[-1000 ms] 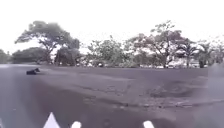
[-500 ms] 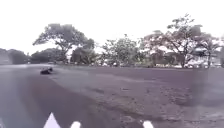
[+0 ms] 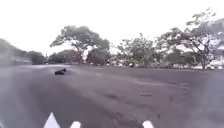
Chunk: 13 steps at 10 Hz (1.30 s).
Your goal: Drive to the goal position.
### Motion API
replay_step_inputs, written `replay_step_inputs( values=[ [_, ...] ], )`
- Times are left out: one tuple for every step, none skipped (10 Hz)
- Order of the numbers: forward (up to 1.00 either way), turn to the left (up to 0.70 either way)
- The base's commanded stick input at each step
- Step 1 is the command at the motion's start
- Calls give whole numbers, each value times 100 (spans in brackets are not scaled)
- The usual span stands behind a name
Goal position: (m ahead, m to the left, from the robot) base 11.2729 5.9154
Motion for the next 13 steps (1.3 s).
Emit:
replay_step_inputs(
  values=[
    [70, 35],
    [70, 35],
    [70, 35],
    [70, 35],
    [70, 35],
    [70, 35],
    [70, 35],
    [70, 35],
    [70, 35],
    [70, 35],
    [70, 35],
    [70, 35],
    [70, 35]
  ],
)
